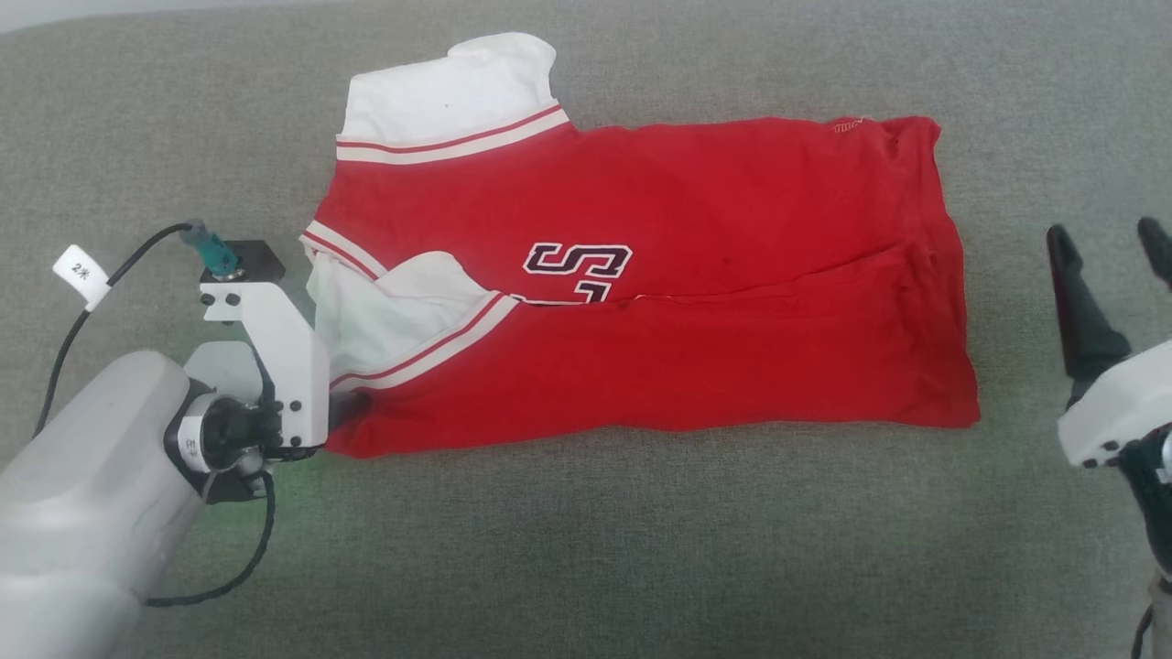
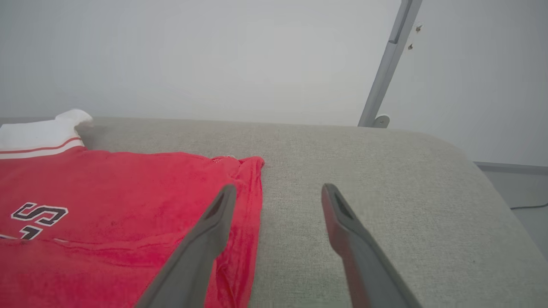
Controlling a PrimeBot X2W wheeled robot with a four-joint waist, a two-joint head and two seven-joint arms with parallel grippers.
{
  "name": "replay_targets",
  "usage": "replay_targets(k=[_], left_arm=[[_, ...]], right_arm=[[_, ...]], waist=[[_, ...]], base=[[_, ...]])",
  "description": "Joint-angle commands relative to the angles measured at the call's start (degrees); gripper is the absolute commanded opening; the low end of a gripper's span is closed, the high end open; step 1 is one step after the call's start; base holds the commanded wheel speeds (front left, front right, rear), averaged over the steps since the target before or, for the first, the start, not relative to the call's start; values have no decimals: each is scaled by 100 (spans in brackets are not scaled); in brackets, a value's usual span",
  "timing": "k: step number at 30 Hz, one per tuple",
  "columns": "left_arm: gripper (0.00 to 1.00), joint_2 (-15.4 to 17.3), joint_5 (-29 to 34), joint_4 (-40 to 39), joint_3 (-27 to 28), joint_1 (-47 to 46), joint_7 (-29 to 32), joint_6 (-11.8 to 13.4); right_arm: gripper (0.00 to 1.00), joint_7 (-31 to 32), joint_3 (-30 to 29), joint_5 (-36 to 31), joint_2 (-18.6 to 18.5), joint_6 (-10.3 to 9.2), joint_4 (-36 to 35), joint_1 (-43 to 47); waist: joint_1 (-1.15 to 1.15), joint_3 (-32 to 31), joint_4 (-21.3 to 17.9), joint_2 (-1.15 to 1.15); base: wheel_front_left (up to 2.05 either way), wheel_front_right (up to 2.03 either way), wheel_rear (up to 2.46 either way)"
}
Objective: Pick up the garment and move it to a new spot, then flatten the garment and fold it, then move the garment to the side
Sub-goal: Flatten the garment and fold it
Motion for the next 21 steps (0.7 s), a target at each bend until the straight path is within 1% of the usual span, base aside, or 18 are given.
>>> replay_targets(k=[1,3,5,7,13,16,17,19,21], left_arm=[[0,-206,80,440,-306,450,15,73],[0,-257,35,433,-352,494,133,39],[0,-287,74,403,-393,480,111,-2],[0,-315,41,405,-385,494,95,-24],[0,-452,-46,457,-366,472,110,-39],[0,-541,-36,493,-400,442,117,-62],[0,-541,-36,493,-400,442,117,-62],[0,-616,-29,546,-431,406,111,-92],[0,-639,-32,565,-431,389,95,-113]], right_arm=[[100,144,88,62,-39,0,-8,94],[100,445,159,159,-52,0,-12,131],[100,880,326,253,-158,1,-29,253],[100,1255,346,441,-116,0,-89,280],[100,2527,524,587,-245,0,-61,417],[100,2962,552,659,-255,1,21,346],[100,2962,552,659,-255,1,21,346],[100,3235,557,685,-274,0,208,253],[100,3292,596,704,-285,0,271,206]], waist=[[0,-5,6,-1],[0,-10,4,-1],[0,-10,2,-1],[0,-6,-3,-1],[0,40,43,-1],[0,79,99,-1],[0,79,99,-1],[0,123,161,-1],[0,138,182,-1]], base=[[0,0,0],[0,0,0],[0,0,0],[0,0,0],[0,0,0],[0,0,0],[0,0,0],[0,0,0],[0,0,0]])
